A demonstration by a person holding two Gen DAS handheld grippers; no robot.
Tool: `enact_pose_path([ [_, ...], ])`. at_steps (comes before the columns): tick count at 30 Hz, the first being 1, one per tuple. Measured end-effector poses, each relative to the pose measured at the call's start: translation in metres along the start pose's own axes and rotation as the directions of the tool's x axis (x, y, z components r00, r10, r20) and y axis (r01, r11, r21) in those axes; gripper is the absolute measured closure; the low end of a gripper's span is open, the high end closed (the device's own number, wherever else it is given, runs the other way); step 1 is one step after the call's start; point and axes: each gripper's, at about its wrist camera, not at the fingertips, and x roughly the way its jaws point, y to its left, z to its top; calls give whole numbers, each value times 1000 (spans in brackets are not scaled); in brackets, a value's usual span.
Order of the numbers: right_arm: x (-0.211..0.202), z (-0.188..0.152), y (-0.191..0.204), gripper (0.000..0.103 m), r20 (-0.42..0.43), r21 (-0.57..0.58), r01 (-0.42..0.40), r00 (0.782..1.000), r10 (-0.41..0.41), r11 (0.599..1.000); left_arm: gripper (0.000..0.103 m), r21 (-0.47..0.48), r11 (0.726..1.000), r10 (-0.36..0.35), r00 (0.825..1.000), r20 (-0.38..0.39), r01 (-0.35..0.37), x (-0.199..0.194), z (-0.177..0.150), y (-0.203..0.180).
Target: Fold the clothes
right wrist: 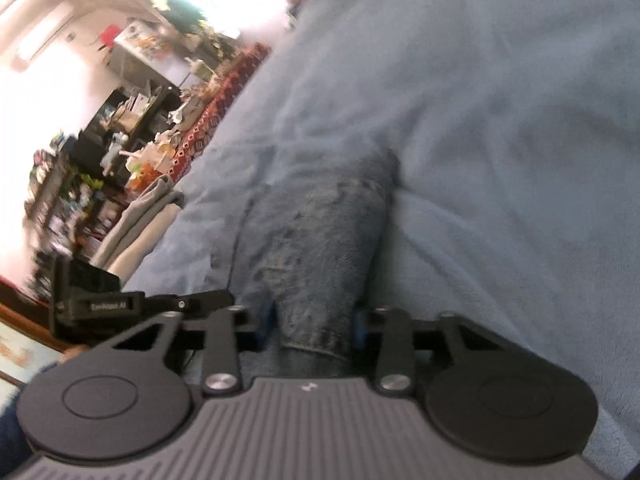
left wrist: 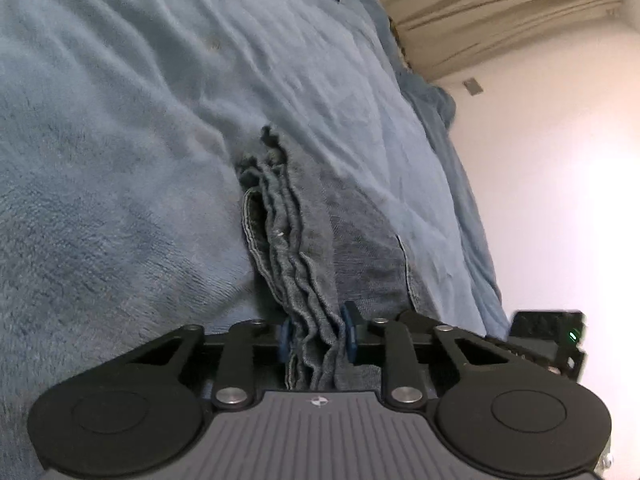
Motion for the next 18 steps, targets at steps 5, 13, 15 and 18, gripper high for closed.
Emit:
enact_pose_path([
  [5, -23, 2, 60, 76, 83, -146, 67, 995, -55, 987, 84, 69, 997, 39, 996, 82, -44, -33, -1, -37],
  [13, -26, 40, 163, 76, 94, -155, -61, 993, 76, 986, 85, 151, 977, 109, 965, 240, -148, -161, 34, -81],
  [15, -16, 52, 191, 77, 77, -136, -120, 988, 131, 983, 85, 185, 960, 153, 945, 289, -212, -199, 49, -89],
  [18, 13, 72, 238, 77, 59, -112, -201, 976, 209, 973, 85, 219, 915, 253, 905, 343, -339, -252, 76, -98],
])
